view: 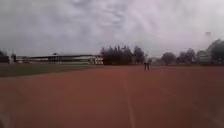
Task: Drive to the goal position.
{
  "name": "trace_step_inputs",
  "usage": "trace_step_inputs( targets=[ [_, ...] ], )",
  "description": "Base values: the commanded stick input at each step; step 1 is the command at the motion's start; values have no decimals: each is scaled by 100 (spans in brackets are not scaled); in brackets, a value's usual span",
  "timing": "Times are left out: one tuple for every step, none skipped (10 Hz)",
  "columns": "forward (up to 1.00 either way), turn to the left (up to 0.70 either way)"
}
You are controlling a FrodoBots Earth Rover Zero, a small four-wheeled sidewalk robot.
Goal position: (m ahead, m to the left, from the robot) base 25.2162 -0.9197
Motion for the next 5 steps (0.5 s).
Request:
trace_step_inputs(
  targets=[
    [50, 0],
    [50, 0],
    [50, 0],
    [50, 0],
    [50, 0]
  ],
)
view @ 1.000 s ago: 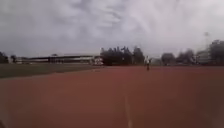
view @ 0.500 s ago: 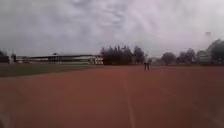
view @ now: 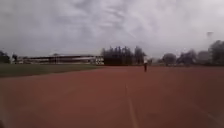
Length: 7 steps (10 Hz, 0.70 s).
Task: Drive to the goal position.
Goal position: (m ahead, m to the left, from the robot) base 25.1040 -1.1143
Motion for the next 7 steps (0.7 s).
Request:
trace_step_inputs(
  targets=[
    [50, 0],
    [50, 0],
    [50, 0],
    [50, 0],
    [50, 0],
    [50, 0],
    [50, 0]
  ],
)
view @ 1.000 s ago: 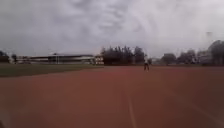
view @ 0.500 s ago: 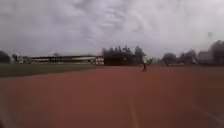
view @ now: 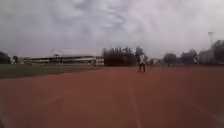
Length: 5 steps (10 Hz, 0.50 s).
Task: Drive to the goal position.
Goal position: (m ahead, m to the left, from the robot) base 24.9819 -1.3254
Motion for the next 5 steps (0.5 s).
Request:
trace_step_inputs(
  targets=[
    [50, 0],
    [50, 0],
    [50, 0],
    [50, 0],
    [50, 0]
  ],
)
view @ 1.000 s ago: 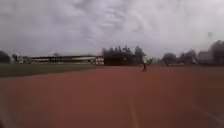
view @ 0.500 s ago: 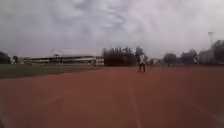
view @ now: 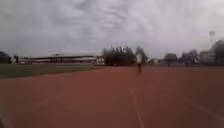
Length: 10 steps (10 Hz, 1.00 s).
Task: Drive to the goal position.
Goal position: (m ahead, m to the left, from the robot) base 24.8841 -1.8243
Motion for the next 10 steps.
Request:
trace_step_inputs(
  targets=[
    [50, 0],
    [50, 0],
    [50, 0],
    [50, 0],
    [50, 0],
    [50, 0],
    [50, 0],
    [50, 0],
    [50, 0],
    [50, 0]
  ],
)
